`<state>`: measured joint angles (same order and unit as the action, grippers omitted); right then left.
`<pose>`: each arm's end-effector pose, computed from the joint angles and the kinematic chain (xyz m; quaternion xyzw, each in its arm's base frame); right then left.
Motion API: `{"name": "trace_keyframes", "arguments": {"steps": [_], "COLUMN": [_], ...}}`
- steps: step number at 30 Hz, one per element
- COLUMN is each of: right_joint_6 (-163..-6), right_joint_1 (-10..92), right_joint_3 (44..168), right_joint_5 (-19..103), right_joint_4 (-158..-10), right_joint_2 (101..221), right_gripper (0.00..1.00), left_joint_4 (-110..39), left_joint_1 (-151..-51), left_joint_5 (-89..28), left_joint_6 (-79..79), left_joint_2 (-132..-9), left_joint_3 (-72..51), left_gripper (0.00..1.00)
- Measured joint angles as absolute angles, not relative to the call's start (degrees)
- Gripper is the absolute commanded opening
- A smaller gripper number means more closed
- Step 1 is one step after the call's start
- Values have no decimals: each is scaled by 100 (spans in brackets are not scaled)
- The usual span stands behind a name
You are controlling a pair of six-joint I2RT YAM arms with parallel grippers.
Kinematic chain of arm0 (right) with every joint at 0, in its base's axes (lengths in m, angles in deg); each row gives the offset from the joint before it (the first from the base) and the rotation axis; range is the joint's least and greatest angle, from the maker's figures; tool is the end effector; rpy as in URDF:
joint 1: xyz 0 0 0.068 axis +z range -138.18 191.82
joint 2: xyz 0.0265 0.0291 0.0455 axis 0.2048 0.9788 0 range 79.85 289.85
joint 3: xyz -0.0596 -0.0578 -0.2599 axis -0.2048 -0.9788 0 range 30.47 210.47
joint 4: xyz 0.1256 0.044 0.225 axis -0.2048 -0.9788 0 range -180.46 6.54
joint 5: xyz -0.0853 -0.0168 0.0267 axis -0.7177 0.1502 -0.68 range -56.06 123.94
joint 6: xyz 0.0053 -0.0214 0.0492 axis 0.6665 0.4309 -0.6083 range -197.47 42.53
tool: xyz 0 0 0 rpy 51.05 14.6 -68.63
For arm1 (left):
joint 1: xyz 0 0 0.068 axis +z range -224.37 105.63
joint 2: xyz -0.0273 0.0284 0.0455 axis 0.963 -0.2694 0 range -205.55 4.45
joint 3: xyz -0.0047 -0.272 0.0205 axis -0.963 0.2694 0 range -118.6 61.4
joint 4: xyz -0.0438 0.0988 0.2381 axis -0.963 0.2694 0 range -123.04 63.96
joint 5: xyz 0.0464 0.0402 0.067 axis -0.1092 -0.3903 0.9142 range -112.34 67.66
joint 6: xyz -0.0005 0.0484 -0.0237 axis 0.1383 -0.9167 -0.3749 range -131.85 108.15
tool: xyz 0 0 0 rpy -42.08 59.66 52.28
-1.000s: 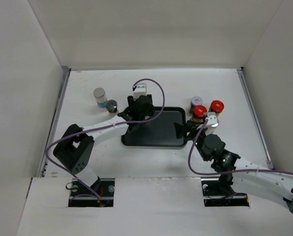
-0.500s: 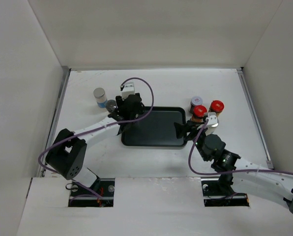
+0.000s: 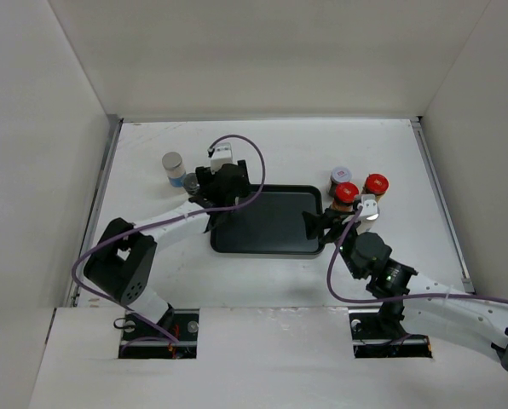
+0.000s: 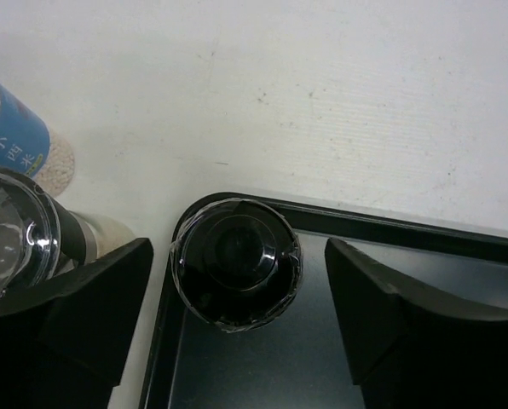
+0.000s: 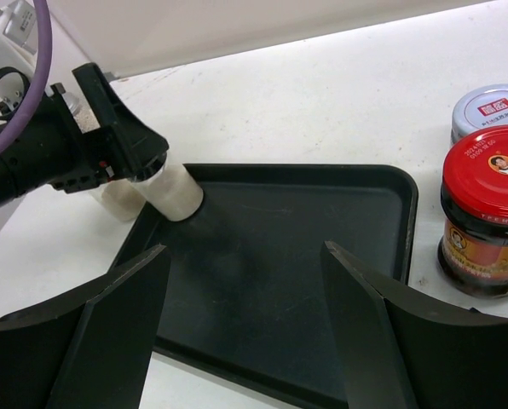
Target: Organize the condiment bottles
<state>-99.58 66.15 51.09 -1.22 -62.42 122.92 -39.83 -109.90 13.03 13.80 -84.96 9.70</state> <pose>0.1213 0.1339 0.2532 0.0133 0.7141 0.2421 0.6568 0.2856 -0.1785 0.2222 -0.0778 0.8387 -0.0116 0.5389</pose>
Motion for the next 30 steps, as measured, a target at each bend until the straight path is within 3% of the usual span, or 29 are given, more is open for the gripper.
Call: {"name": "trace_keyframes", "arguments": {"steps": [4,16,30], "right_joint_6": [-9975,-9977,-9984], "right_joint_1": [6617,6617,6617], "right_joint_3": [5109,5107,5107], "right_joint_5": [-122,-122,-117], "right_joint_4": [-6240,-6240,-6238], "right_joint_2": [12266,12261,12373], "right_gripper": [78,79,80], "left_joint_4": [-4013,-3537,-3115], "left_joint_1": [-11020,-10769,-9847], "left_joint_5": [1301,1353,1010], "left_joint_6": [1358,1437,1629], "left_joint_2": [-8319,-6271,-7283], "left_joint_3": [992,1193,1372], "left_gripper": [89,87,84]}}
